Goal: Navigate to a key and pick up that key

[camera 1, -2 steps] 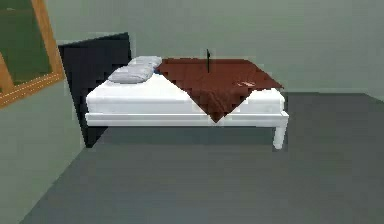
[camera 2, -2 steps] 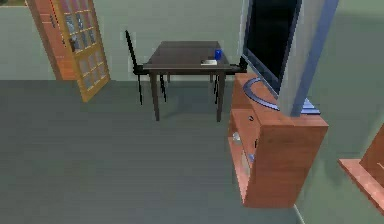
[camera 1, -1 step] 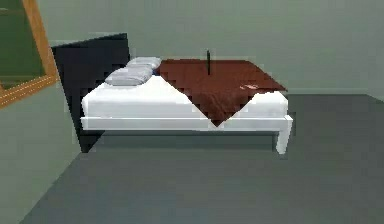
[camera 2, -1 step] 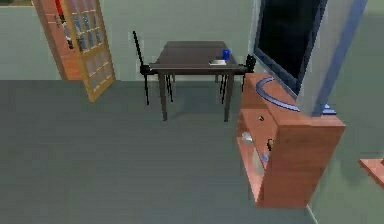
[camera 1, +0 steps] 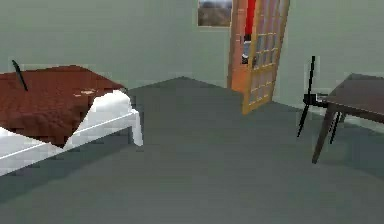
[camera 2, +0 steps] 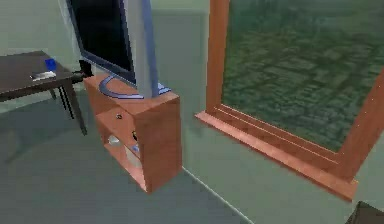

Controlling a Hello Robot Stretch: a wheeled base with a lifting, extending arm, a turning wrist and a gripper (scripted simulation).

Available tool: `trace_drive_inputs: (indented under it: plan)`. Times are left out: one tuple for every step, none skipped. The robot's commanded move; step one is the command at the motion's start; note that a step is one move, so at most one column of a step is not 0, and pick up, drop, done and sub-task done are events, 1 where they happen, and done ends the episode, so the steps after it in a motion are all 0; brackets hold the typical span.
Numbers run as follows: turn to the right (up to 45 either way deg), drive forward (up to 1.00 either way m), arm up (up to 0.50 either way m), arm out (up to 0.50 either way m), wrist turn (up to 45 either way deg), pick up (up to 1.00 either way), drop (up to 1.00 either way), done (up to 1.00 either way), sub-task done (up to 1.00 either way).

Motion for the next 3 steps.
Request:
trace_drive_inputs:
  plan:
    - [45.0, 0.0, 0.0, 0.0, 0.0, 0.0, 0.0, 0.0, 0.0]
    - [42.0, 0.0, 0.0, 0.0, 0.0, 0.0, 0.0, 0.0, 0.0]
    - [3.0, 0.0, 0.0, 0.0, 0.0, 0.0, 0.0, 0.0, 0.0]
